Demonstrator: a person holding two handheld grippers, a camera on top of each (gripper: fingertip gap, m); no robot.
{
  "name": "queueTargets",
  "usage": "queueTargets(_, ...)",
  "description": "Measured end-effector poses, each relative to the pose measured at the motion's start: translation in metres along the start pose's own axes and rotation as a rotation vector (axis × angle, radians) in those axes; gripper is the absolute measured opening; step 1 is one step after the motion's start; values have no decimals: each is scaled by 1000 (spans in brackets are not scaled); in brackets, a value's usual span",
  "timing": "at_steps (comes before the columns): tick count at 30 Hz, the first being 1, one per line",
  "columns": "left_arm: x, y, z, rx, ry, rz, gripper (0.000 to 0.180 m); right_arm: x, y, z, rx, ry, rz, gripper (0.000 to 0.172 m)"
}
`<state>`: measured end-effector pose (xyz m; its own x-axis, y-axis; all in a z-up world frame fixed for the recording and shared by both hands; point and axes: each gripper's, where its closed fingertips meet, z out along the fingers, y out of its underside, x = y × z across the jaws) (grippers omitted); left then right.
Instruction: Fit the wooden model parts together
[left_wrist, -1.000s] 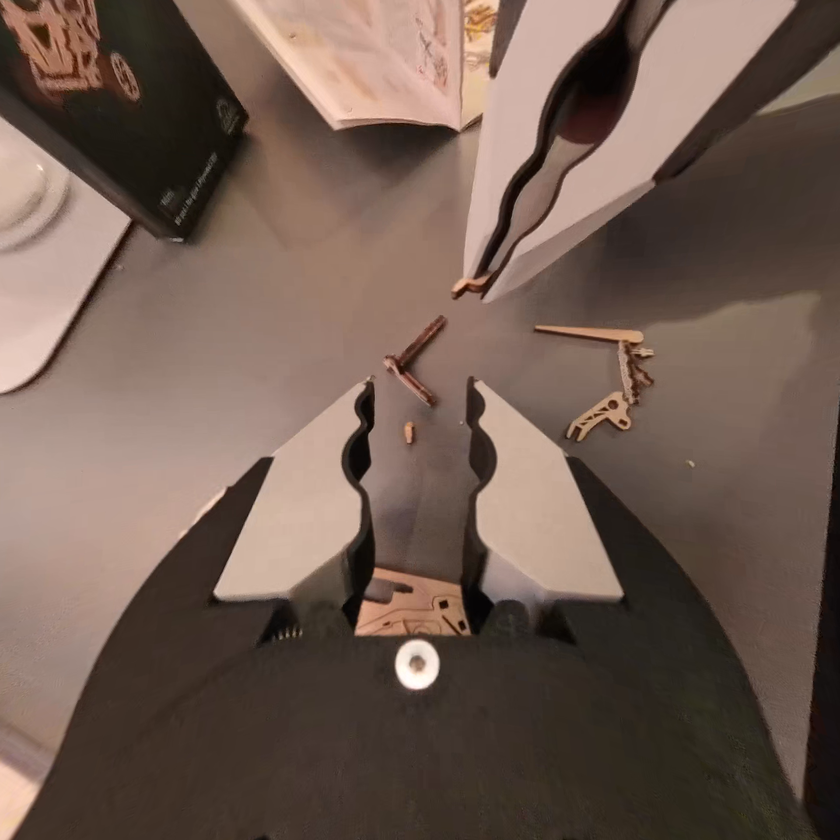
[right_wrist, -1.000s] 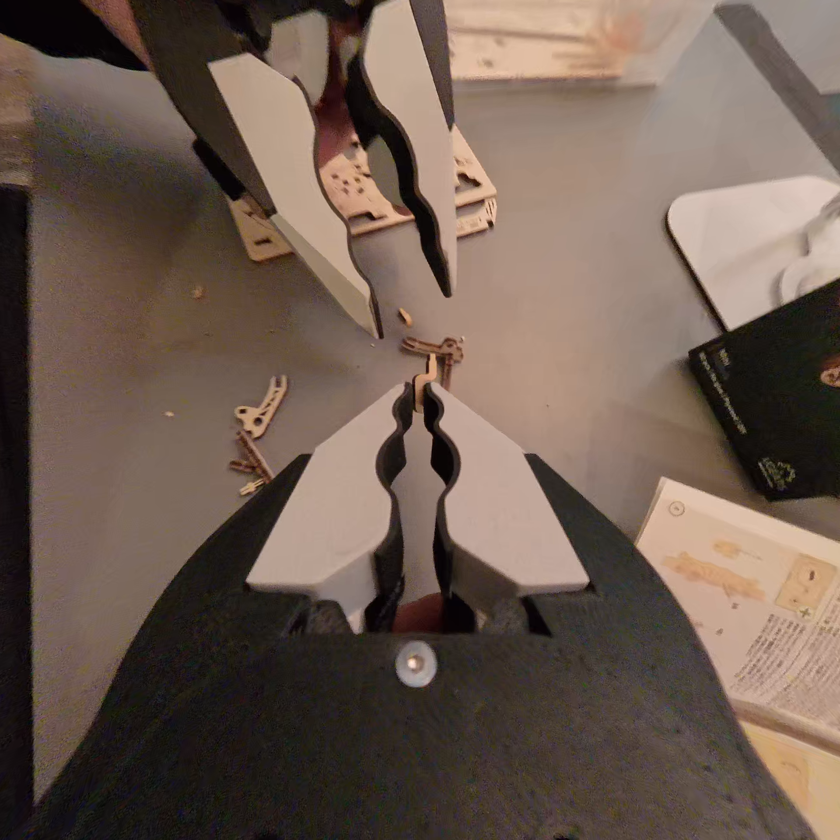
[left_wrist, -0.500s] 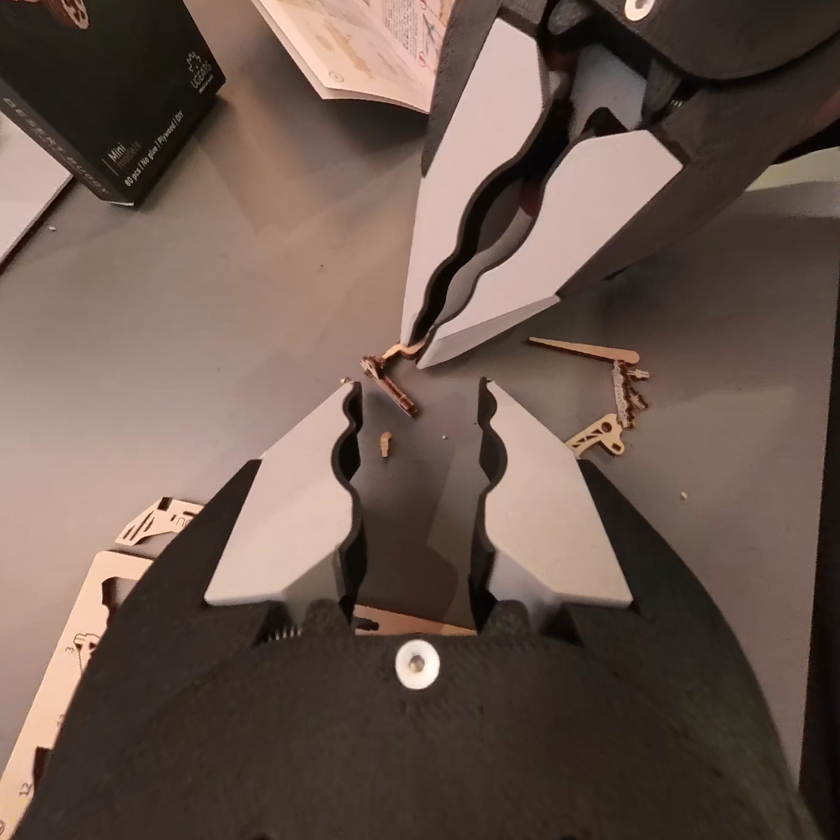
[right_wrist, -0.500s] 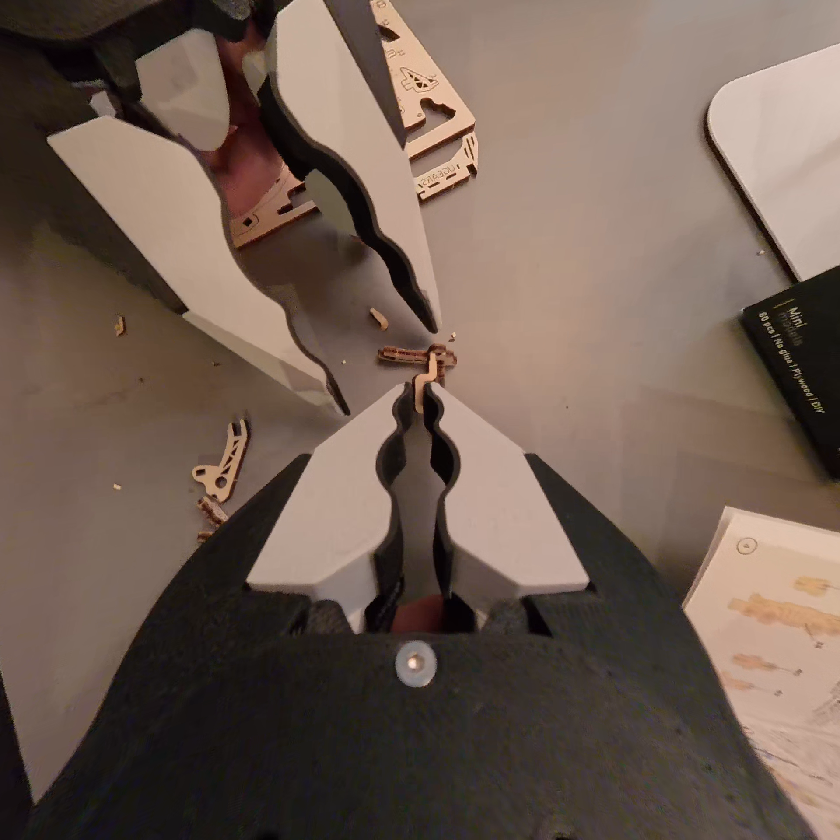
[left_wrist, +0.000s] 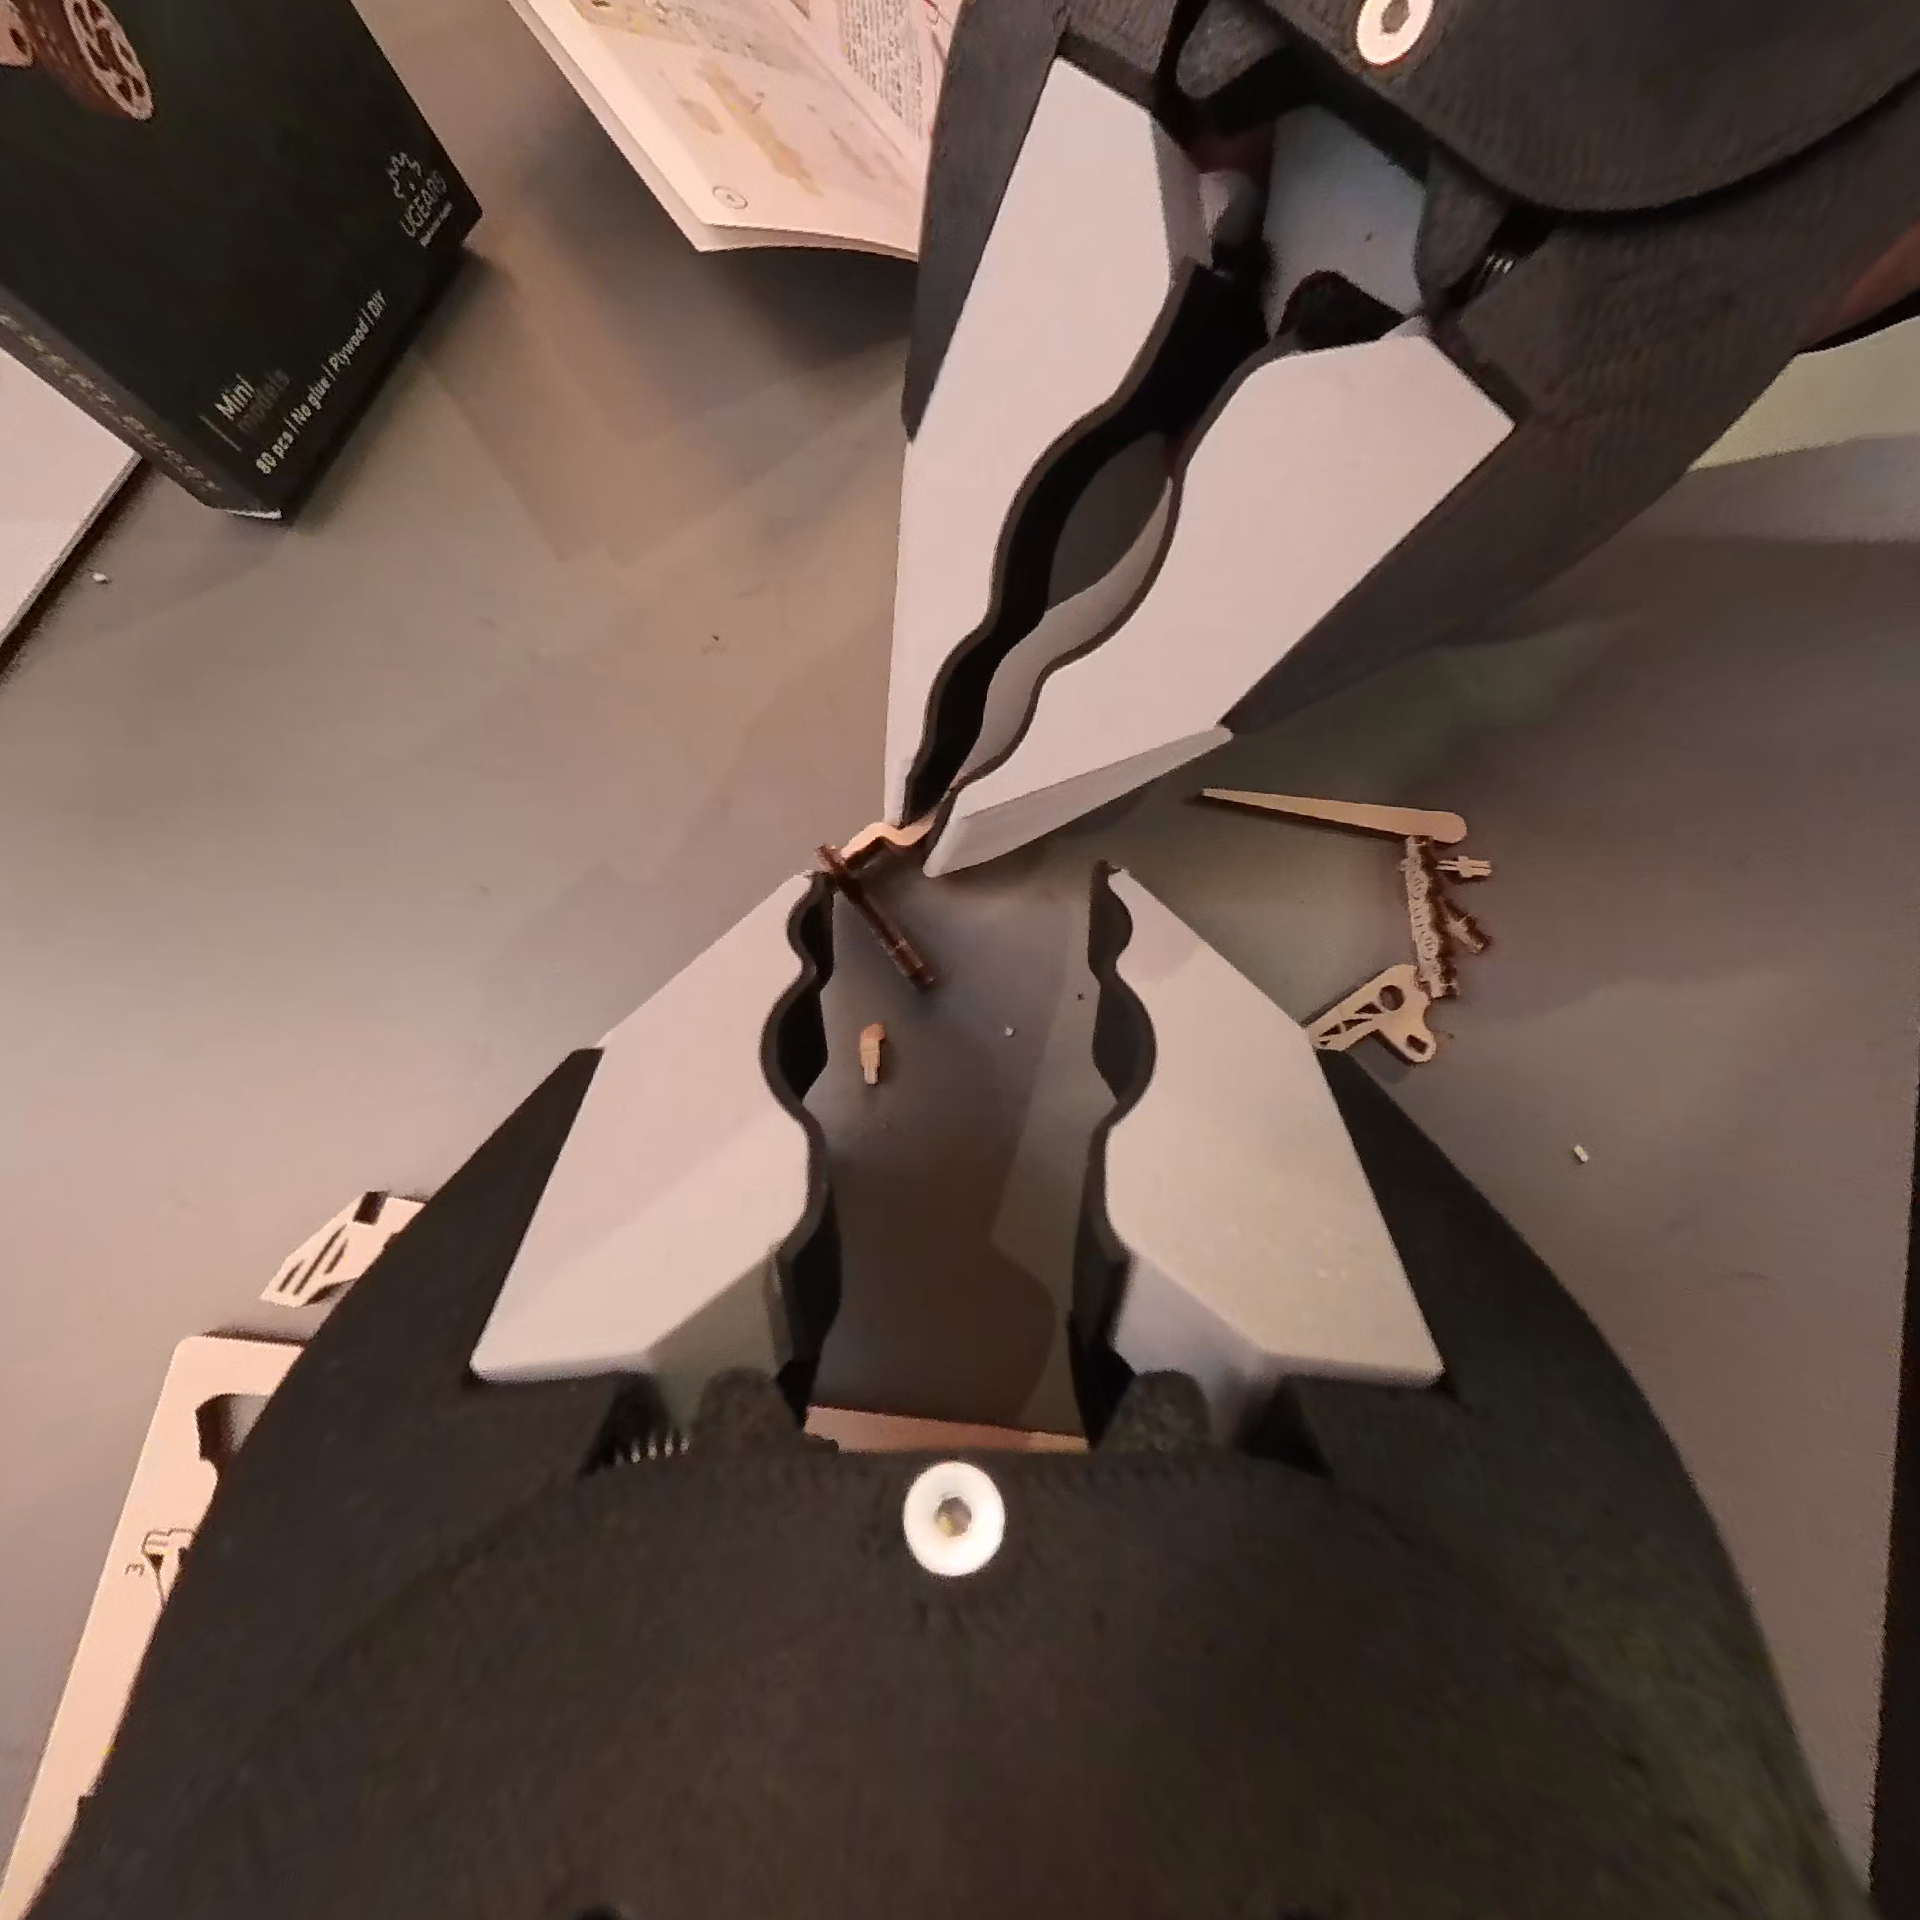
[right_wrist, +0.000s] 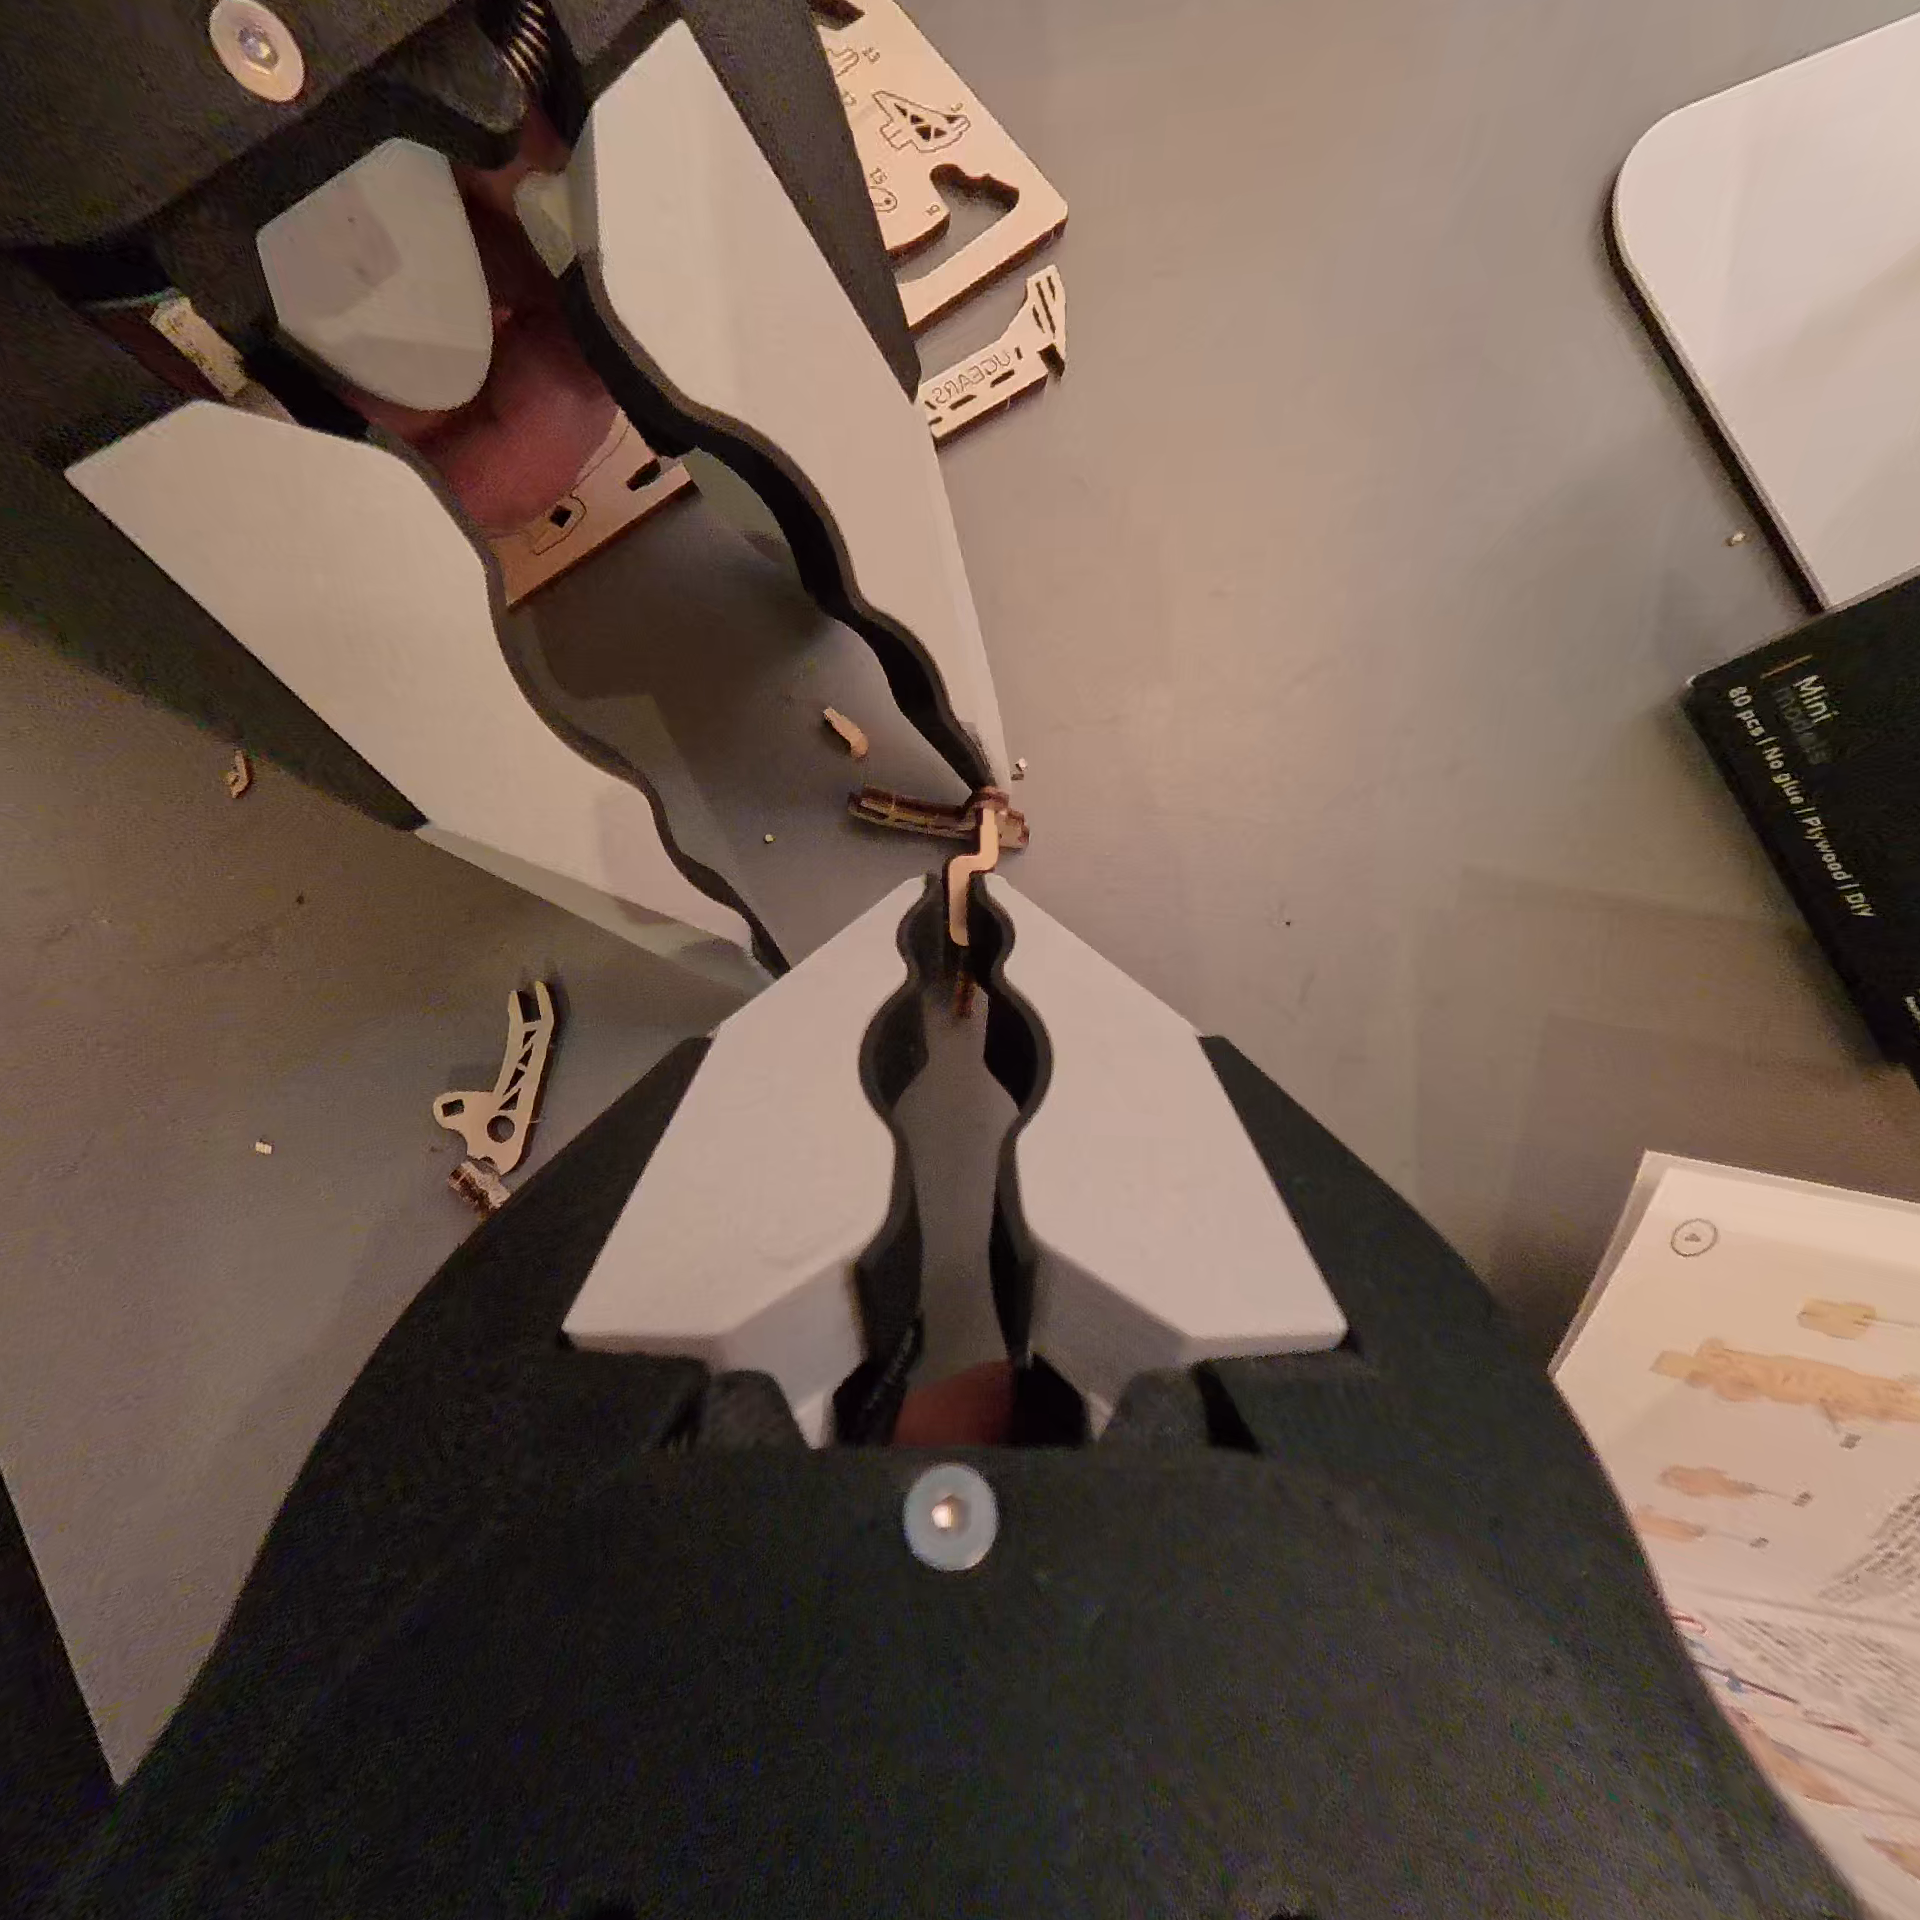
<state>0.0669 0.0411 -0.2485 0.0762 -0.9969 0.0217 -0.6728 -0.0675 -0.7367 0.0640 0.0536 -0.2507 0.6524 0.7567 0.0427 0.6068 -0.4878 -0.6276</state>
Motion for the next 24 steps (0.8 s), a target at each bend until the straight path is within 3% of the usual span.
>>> queueTargets(1,0,0,0,0,-4,3,47,0,0,0,-2,1,4,2)
queueTargets(24,-10,-5,8,-28,-210,198,36,7,4,-3,-196,82,78,1)
